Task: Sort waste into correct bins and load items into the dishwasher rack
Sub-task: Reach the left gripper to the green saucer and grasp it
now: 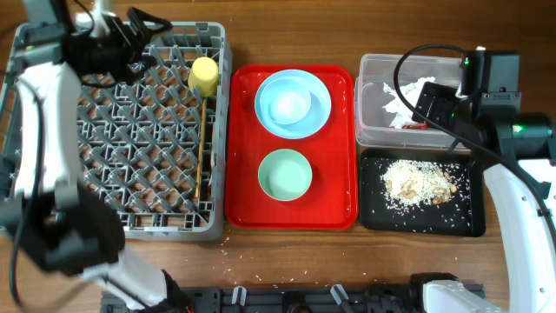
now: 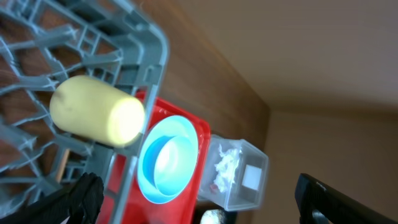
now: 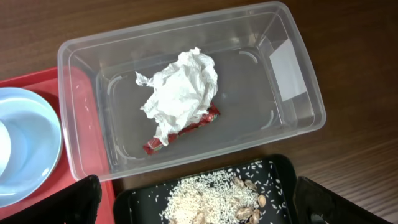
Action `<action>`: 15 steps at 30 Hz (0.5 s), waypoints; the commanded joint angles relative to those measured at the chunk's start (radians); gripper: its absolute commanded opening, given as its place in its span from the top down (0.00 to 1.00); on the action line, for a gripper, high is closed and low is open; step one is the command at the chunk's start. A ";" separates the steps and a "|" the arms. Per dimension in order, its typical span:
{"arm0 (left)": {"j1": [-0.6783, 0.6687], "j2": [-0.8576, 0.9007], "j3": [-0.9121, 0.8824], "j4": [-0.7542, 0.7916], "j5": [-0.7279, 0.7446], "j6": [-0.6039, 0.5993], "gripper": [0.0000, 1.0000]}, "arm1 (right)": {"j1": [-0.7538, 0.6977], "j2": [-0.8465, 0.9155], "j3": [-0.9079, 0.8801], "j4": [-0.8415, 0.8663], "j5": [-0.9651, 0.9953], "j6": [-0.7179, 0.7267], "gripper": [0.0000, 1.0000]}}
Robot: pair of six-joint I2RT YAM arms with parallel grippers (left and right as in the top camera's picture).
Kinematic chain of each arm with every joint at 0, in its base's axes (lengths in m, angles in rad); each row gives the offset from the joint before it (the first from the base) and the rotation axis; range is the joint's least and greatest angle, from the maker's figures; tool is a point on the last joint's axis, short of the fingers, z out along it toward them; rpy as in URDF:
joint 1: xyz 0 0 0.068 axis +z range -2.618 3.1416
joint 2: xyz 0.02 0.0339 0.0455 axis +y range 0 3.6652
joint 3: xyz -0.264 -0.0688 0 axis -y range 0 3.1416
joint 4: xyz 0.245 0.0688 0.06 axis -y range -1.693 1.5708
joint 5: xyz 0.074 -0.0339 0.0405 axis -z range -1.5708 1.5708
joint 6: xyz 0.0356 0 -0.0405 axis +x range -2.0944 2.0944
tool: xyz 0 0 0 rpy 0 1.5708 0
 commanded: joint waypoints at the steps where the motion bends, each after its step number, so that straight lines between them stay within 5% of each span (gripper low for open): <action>1: -0.112 -0.211 0.005 -0.070 -0.301 0.082 0.00 | -0.004 -0.011 0.002 0.003 0.018 0.013 0.00; 3: -0.215 -0.269 0.005 -0.120 -0.310 0.101 0.00 | -0.004 -0.011 0.002 0.003 0.018 0.013 0.00; 5: -0.342 -0.274 0.003 -0.219 -0.311 0.148 0.38 | -0.004 -0.011 0.002 0.003 0.018 0.013 0.00; 6: -0.389 -0.267 -0.002 -0.255 -0.314 0.150 0.43 | -0.004 -0.011 0.002 0.003 0.018 0.013 0.00; 7: -0.448 -0.256 -0.003 -0.302 -0.314 0.150 0.27 | -0.004 -0.011 0.002 0.003 0.018 0.013 0.00; 8: -0.504 -0.245 -0.003 -0.338 -0.319 0.150 0.00 | -0.004 -0.011 0.002 0.003 0.018 0.013 0.00; 10: -0.634 -0.213 -0.028 -0.367 -0.327 0.144 0.00 | -0.004 -0.011 0.002 0.003 0.018 0.013 0.00; 13: -0.830 -0.148 -0.122 -0.352 -0.484 0.086 0.51 | -0.004 -0.011 0.002 0.003 0.018 0.013 0.00; 15: -0.951 -0.090 -0.205 -0.293 -0.615 0.010 0.55 | -0.004 -0.011 0.002 0.003 0.018 0.013 0.00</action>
